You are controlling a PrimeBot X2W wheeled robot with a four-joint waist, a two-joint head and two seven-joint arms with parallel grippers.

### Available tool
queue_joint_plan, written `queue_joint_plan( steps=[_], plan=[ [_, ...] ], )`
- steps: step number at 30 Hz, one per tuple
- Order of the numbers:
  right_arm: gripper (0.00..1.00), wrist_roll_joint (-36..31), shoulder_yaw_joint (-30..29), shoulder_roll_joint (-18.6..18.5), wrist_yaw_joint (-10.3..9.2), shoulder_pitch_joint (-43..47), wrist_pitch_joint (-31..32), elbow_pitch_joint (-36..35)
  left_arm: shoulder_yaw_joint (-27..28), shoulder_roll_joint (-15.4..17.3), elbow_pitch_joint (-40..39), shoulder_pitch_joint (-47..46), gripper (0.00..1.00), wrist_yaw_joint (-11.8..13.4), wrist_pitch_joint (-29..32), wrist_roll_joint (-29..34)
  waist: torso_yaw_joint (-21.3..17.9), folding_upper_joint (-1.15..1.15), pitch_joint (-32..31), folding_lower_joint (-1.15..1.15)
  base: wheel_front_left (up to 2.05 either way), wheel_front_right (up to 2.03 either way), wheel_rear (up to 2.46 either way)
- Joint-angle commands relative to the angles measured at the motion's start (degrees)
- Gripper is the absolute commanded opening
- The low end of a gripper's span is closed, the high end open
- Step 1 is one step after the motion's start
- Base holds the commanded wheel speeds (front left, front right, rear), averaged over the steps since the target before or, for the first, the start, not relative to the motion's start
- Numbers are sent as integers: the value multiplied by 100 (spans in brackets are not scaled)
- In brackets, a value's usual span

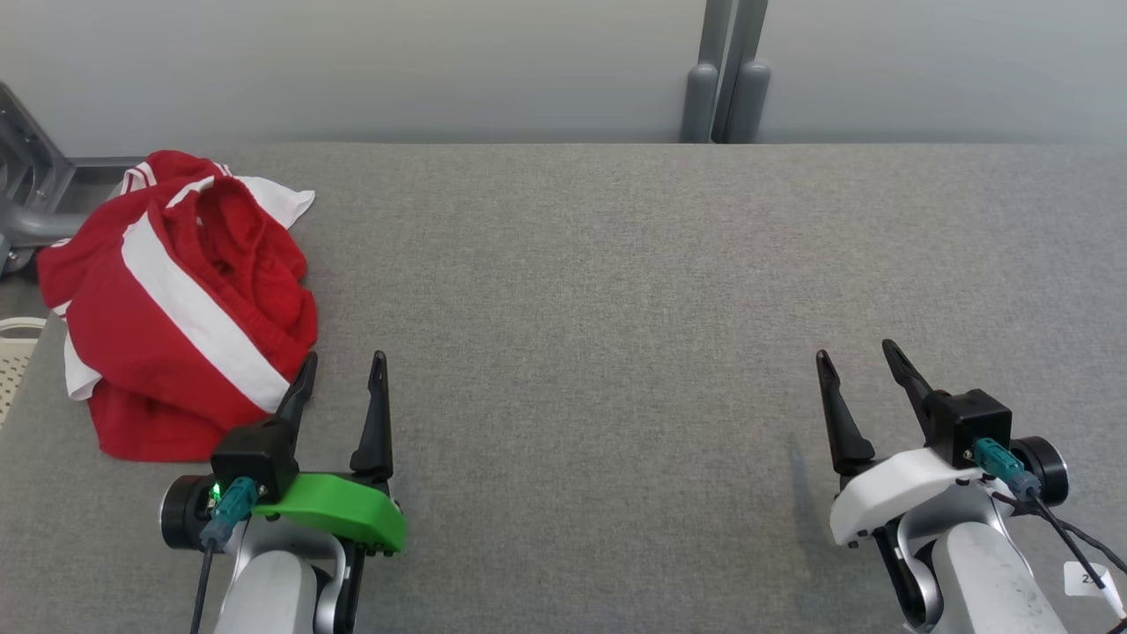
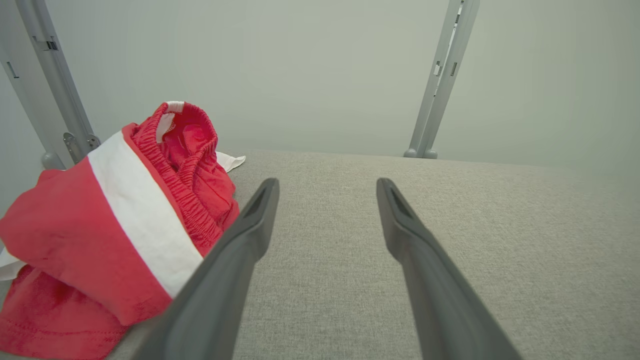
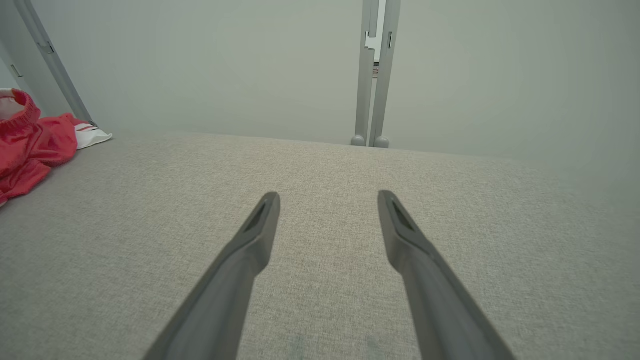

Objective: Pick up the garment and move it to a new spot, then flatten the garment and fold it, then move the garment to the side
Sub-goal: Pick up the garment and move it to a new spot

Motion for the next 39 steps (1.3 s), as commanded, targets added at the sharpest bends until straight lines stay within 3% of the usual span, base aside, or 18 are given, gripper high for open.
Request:
queue_joint_plan(
  steps=[1, 7, 31, 39],
  plan=[
    [100, -44, 2, -21, 0, 7, 10, -23, 9, 6, 4, -99, 100, -3, -7, 50, 103, 0, 27, 0, 0, 0, 0],
    [100, -57, 32, -21, 0, 47, 32, -67, 34, 4, -8, -28, 100, 30, -7, 66, 395, 0, 35, 0, 0, 0, 0],
    [100, -29, 218, -22, 0, 91, 21, -15, 354, 45, -59, 290, 100, 75, -7, 48, 2185, 0, -21, 0, 0, 0, 0],
    [100, 23, 320, -23, 0, 87, -38, 106, 394, 71, -35, 337, 100, 13, -7, 8, 2359, 0, -133, 0, 0, 0, 0]
  ],
)
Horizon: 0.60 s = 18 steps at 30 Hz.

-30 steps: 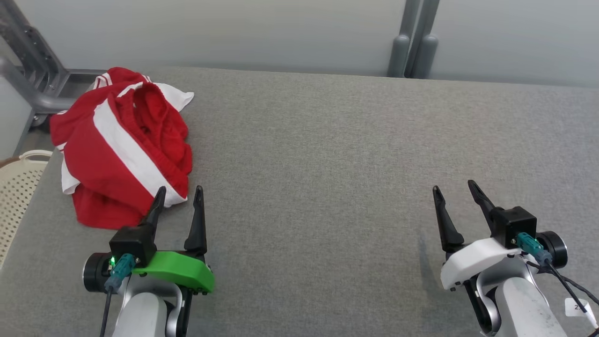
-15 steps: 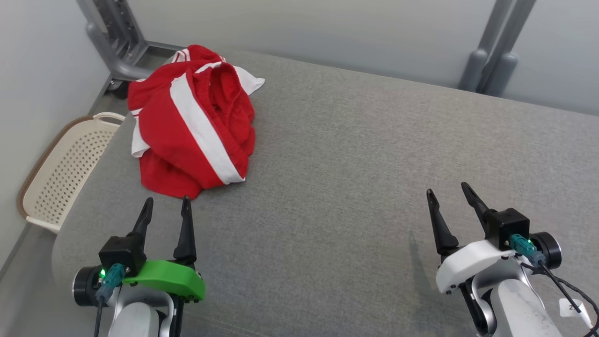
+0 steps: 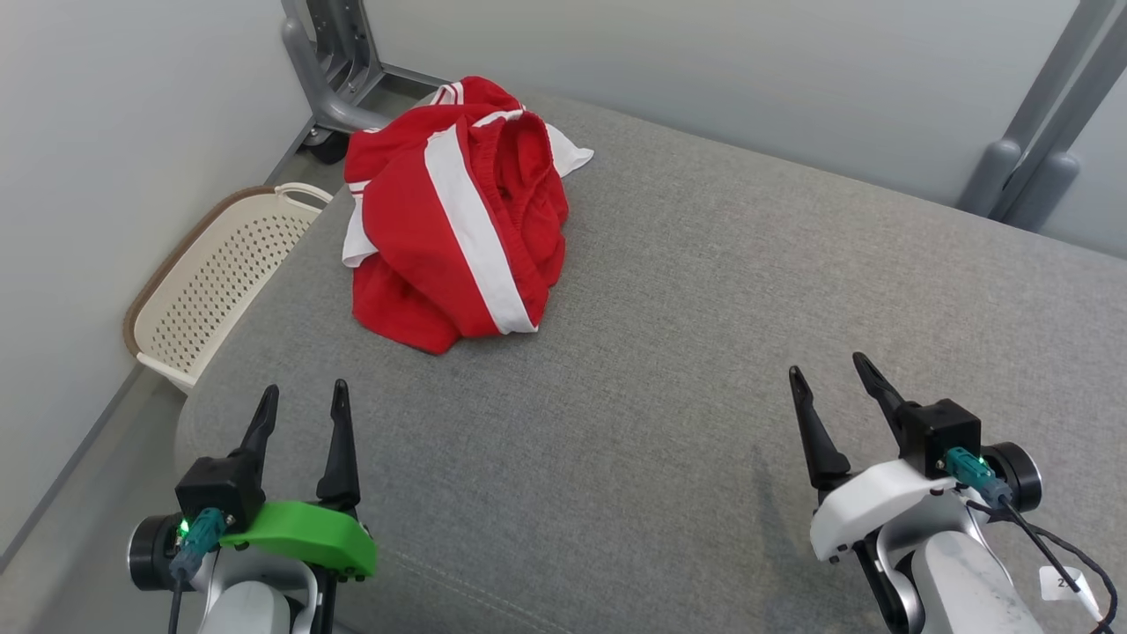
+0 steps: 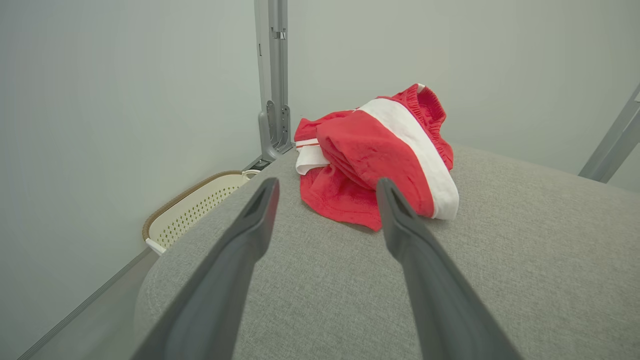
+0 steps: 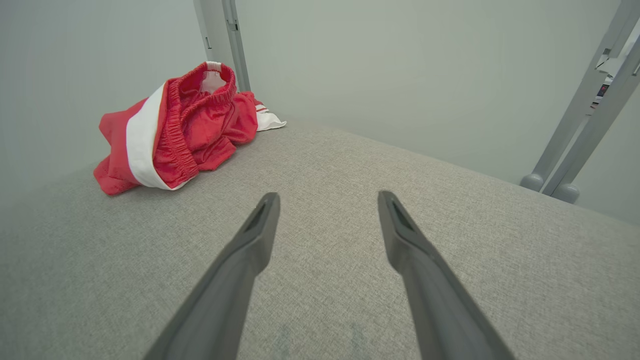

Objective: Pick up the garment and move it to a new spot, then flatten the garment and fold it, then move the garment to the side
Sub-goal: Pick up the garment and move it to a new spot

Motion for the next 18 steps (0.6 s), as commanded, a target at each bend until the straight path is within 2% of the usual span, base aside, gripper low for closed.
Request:
queue_joint_plan(
  steps=[1, 7, 12, 18],
  plan=[
    [100, 21, 5, -24, 0, 72, -40, 26, 14, 22, 22, 16, 100, -45, -6, -37, 44, 0, -51, 0, 0, 0, 0],
    [100, 38, 29, -24, 0, 115, -37, 4, -47, 6, 321, -278, 100, -96, 117, -133, 77, 0, -68, 0, 0, 0, 0],
    [100, -122, 86, -23, 0, 38, 99, -188, -262, 41, 902, -1171, 100, -197, 876, -184, 44, 0, 171, 0, 0, 0, 0],
    [100, -302, 297, -24, -1, -59, 378, -468, -543, 112, 1661, -2417, 100, -342, 1903, -472, -252, 0, 531, 0, 0, 0, 0]
  ],
)
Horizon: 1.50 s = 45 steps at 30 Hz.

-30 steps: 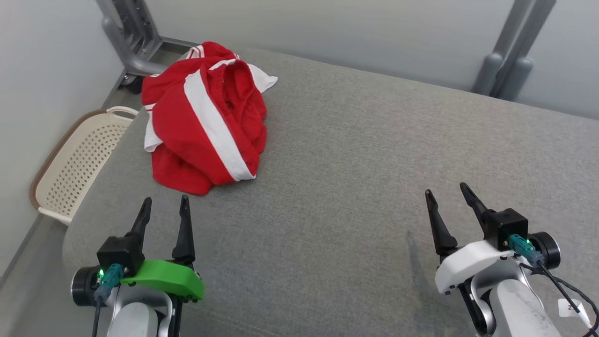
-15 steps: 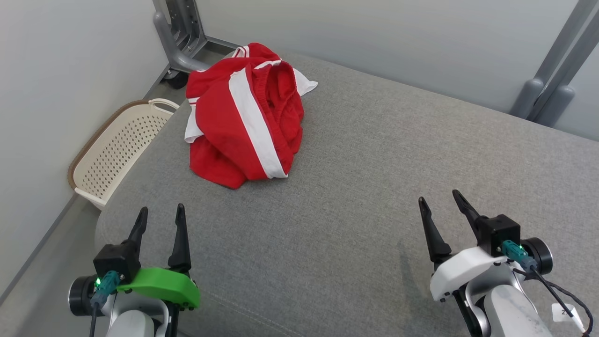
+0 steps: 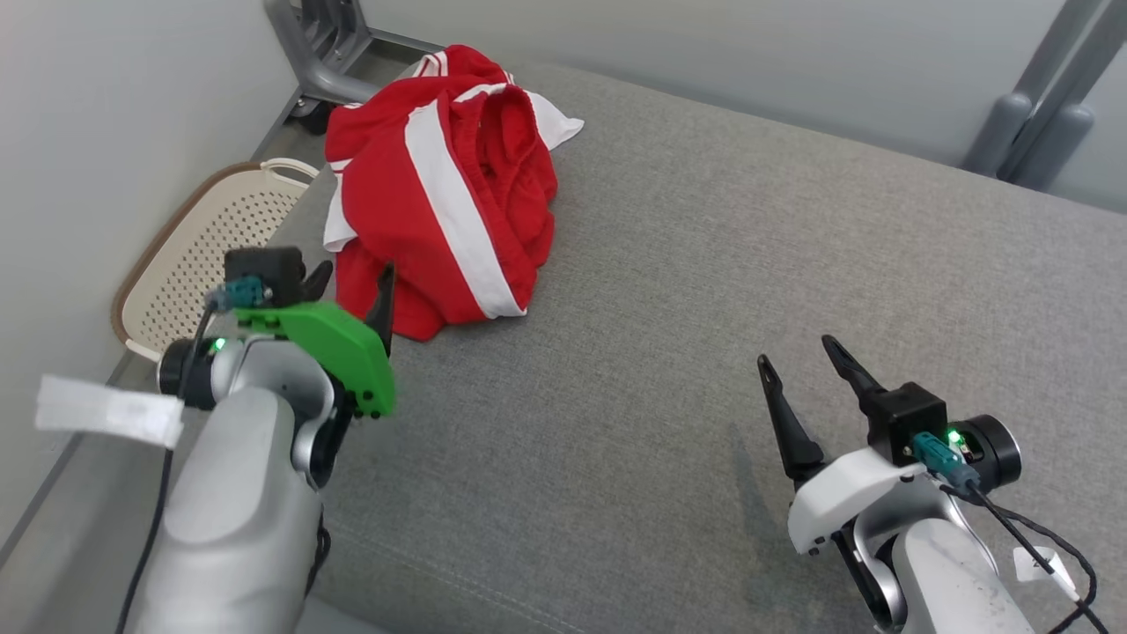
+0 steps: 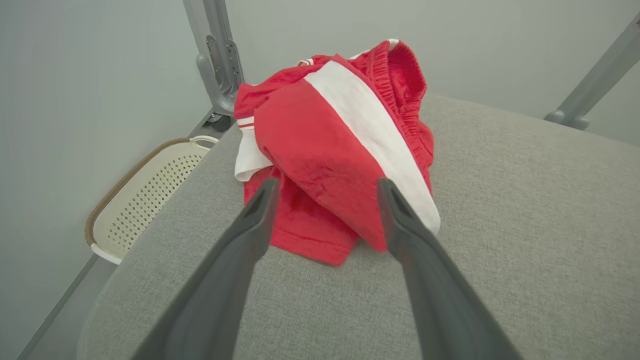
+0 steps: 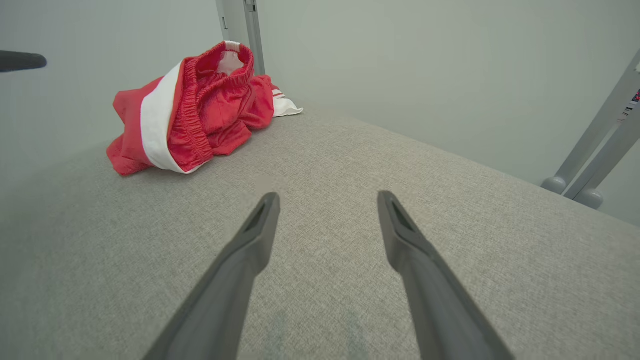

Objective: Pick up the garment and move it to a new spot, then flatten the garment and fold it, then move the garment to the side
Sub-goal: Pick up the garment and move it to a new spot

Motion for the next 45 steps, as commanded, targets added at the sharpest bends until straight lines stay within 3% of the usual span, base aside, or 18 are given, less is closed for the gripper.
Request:
queue_joint_plan(
  steps=[1, 10, 20, 26, 27, 28, 29, 45],
  plan=[
    [100, -50, 13, -24, -2, -62, 39, -51, -29, 60, 66, -179, 100, -11, 92, -35, -226, 0, 238, 0, 0, 0, 0],
    [100, -224, 377, -130, -3, -373, 363, -492, -89, 352, 901, -1491, 100, -42, 1068, -435, -904, 0, 1017, 0, 0, 0, 0],
    [100, -168, 634, -330, -3, -470, 531, -798, 125, 639, 1535, -2294, 100, 77, 1422, -666, -1351, 0, 1620, 0, 0, 0, 0],
    [100, -169, 679, -372, -3, -430, 575, -900, 132, 762, 1795, -2518, 100, 412, 1530, -590, -1374, 0, 1775, 0, 0, 0, 0],
    [100, -173, 682, -368, -3, -423, 580, -908, 121, 784, 1795, -2570, 57, 475, 1465, -561, -1368, 0, 1782, 0, 0, 0, 0],
    [100, -175, 680, -367, -3, -420, 584, -907, 128, 787, 1805, -2613, 8, 532, 1406, -560, -1359, 0, 1782, 0, 0, 0, 0],
    [100, -167, 674, -367, -3, -428, 578, -896, 123, 771, 1827, -2622, 0, 556, 1370, -555, -1346, 0, 1771, 0, 0, 0, 0],
    [100, -75, 404, -173, -3, -339, 279, -525, -280, 535, 1453, -3011, 0, 335, 665, -347, -1338, 0, 1082, 0, 0, 0, 0]
  ],
)
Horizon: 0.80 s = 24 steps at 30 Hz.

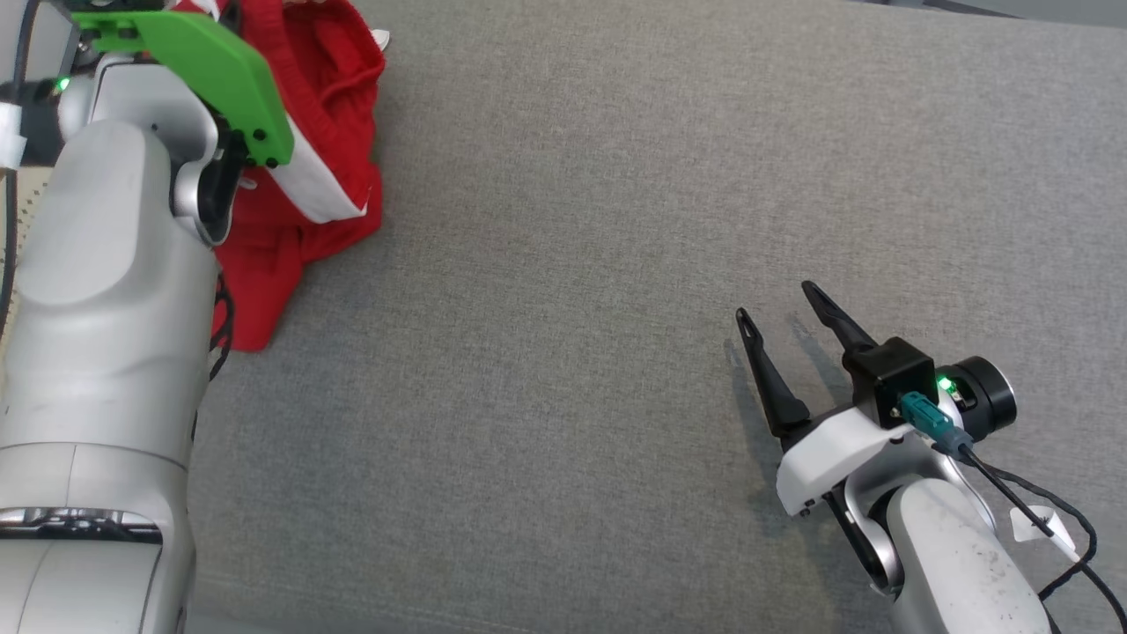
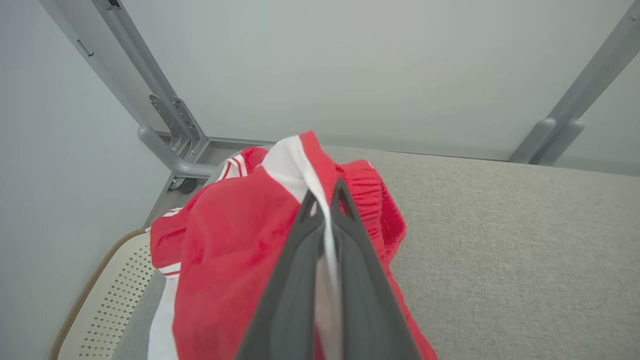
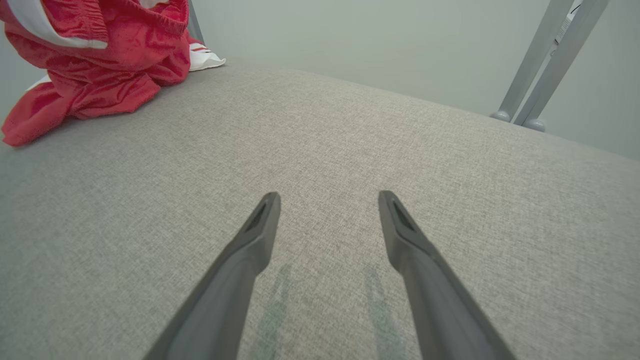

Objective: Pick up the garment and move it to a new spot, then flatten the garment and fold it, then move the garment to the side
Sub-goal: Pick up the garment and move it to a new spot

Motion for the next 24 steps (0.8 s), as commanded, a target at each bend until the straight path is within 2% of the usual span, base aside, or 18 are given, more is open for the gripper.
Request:
queue_joint_plan(
  steps=[1, 7, 13, 19, 20, 24],
  plan=[
    [100, 5, -59, 12, -4, 62, -50, 32, -45, -53, -100, -134, 0, -44, -54, 52, -113, 0, -231, 0, 0, 0, 0],
    [100, 27, -286, 91, -4, 157, -178, 79, -299, -327, -627, -300, 0, -215, -61, 19, -574, 0, -528, 0, 0, 0, 0],
    [100, 61, -335, 140, -4, 263, -249, 132, -650, -562, -1211, -281, 0, -327, -177, -119, -1293, 0, -630, 0, 0, 0, 0],
    [100, 218, -257, 160, -4, 235, -344, 183, -1411, -667, -1756, -156, 0, -407, -66, -526, -2087, 0, -507, 0, 0, 0, 0],
    [100, 290, -211, 159, -4, 195, -384, 212, -1670, -672, -1903, -128, 0, -412, -51, -661, -2329, 0, -420, 0, 0, 0, 0],
    [100, 378, -215, 160, -4, 102, -476, 253, -2134, -675, -2132, -104, 0, -412, -41, -961, -2724, 0, -177, 0, 0, 0, 0]
  ],
)
